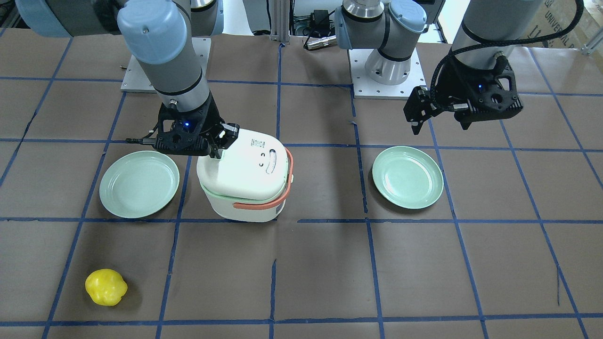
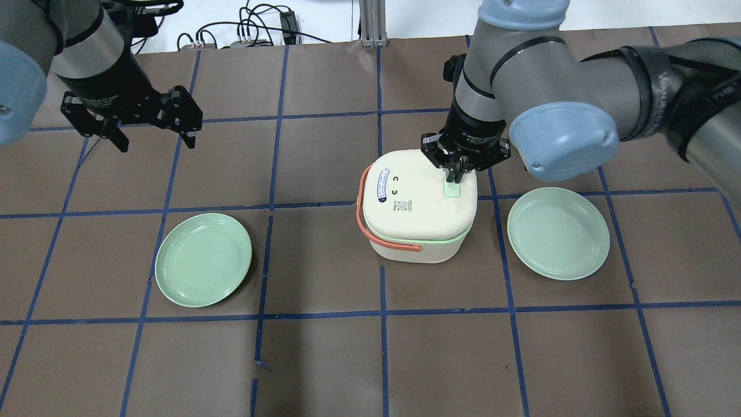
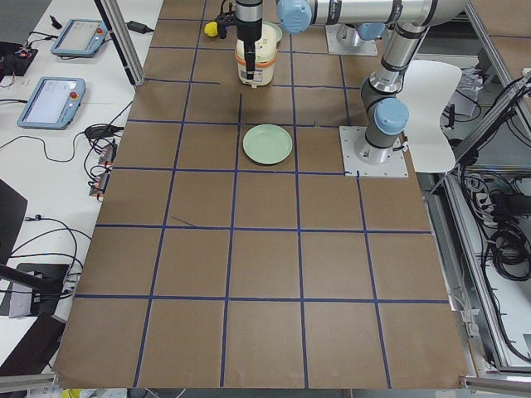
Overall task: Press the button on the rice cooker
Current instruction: 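Raise the right gripper away from the cooker as the lid pops open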
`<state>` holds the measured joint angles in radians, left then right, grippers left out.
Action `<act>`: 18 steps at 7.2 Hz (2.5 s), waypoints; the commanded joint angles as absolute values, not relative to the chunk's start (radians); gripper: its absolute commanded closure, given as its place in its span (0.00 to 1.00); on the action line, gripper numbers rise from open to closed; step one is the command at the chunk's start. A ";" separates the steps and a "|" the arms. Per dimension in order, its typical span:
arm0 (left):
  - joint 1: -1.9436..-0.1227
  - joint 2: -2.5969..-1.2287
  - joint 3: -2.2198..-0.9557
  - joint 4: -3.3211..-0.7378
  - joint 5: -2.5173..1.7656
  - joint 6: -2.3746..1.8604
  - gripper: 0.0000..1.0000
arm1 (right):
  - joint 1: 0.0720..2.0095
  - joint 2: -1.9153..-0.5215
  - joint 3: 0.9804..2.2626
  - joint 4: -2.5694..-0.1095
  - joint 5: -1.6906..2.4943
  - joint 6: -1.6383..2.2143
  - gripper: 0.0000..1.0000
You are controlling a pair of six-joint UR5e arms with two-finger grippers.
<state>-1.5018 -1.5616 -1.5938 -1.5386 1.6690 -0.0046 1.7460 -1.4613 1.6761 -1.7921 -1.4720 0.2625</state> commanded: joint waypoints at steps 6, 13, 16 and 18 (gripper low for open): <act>-1.502 -1.562 -1.594 -1.539 1.669 -0.005 0.00 | 1.617 -1.512 1.471 -1.532 -1.582 0.066 0.00; -1.502 -1.562 -1.594 -1.539 1.669 -0.005 0.00 | 1.617 -1.513 1.491 -1.549 -1.578 0.064 0.00; -1.502 -1.562 -1.594 -1.539 1.669 -0.005 0.00 | 1.617 -1.513 1.491 -1.549 -1.578 0.066 0.00; -1.502 -1.562 -1.594 -1.539 1.669 -0.005 0.00 | 1.618 -1.514 1.491 -1.549 -1.578 0.066 0.00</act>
<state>-1.5018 -1.5616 -1.5938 -1.5386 1.6689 -0.0046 1.6170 -1.5127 1.4910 -1.5493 -1.5785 0.0659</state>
